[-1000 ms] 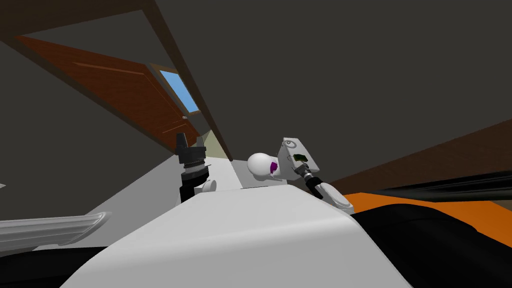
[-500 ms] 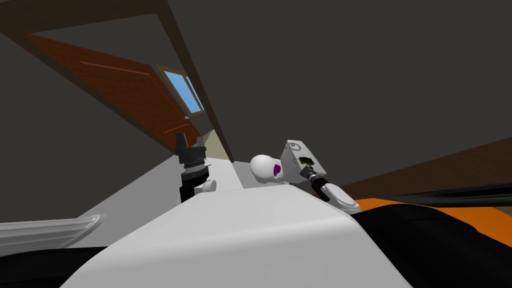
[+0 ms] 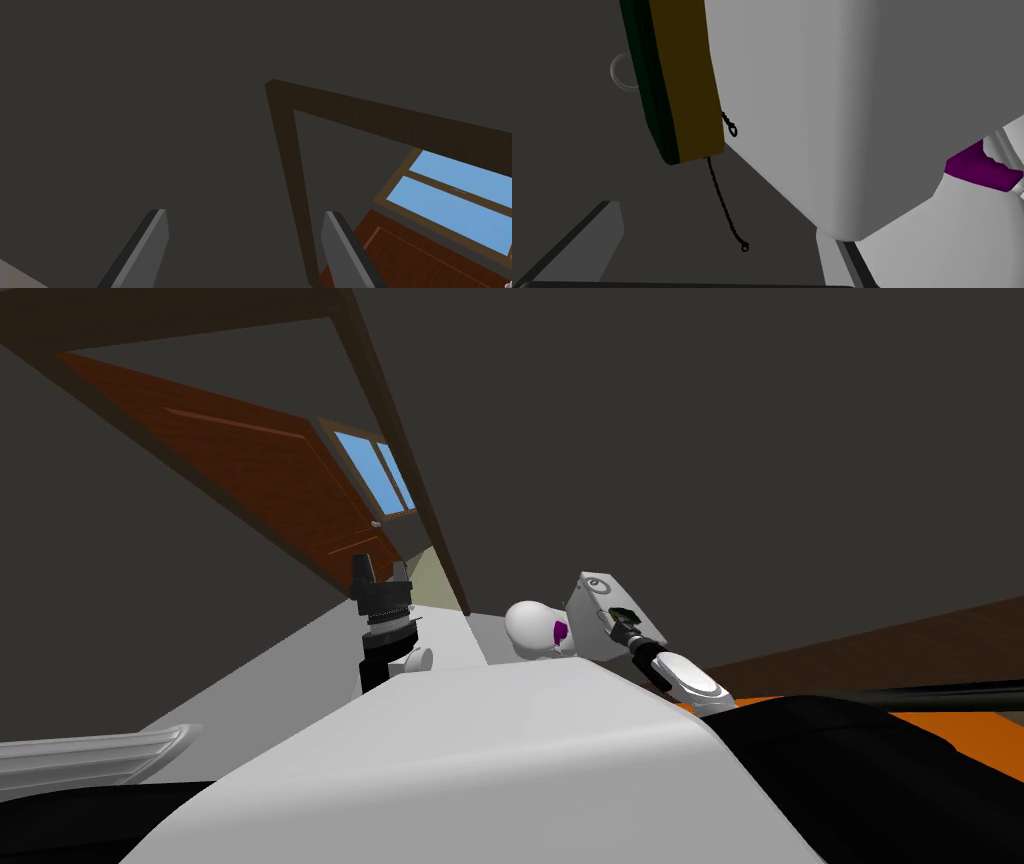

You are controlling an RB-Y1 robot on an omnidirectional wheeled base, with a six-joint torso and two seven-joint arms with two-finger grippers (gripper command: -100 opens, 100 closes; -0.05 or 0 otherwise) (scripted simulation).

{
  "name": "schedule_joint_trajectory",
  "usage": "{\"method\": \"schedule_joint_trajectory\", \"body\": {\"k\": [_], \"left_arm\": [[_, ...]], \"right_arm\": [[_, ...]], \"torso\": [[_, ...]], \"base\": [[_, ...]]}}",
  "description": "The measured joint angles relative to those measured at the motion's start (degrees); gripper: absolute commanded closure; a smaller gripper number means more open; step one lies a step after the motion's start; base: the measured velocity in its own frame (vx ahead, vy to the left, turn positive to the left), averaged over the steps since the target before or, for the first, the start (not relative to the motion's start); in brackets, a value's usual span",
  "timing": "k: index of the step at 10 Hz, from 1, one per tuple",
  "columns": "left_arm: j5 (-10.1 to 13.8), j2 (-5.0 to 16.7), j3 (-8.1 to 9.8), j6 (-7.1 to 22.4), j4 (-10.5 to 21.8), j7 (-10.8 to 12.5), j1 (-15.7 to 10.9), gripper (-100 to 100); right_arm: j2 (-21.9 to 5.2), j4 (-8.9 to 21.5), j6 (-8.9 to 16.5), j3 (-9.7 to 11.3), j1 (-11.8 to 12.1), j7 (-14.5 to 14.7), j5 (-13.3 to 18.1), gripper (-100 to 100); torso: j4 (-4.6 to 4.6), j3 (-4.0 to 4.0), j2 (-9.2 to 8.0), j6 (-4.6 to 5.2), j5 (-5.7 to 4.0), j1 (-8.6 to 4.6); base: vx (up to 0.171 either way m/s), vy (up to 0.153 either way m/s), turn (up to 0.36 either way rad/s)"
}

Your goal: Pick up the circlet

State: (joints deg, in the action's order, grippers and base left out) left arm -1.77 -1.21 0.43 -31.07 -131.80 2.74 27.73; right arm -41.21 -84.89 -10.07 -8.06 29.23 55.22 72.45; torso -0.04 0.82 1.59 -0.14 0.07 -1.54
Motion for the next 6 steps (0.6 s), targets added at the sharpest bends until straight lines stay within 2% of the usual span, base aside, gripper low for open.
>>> {"method": "schedule_joint_trajectory", "body": {"k": [3,6], "left_arm": [[0.0,0.0,0.00,0.0,0.0,0.0,0.0,0],[0.0,0.0,0.01,0.0,0.0,0.0,0.0,0]], "right_arm": [[-3.3,2.5,-1.4,-0.9,-0.1,3.6,4.8,-100],[-5.9,5.0,-3.2,-1.5,-0.4,6.8,8.3,-100]], "torso": [[-0.06,0.24,0.42,-0.04,0.04,-0.02],[-0.02,0.12,0.19,0.02,0.00,-0.25]], "base": [[0.126,0.145,0.009],[0.057,0.080,-0.062]]}}
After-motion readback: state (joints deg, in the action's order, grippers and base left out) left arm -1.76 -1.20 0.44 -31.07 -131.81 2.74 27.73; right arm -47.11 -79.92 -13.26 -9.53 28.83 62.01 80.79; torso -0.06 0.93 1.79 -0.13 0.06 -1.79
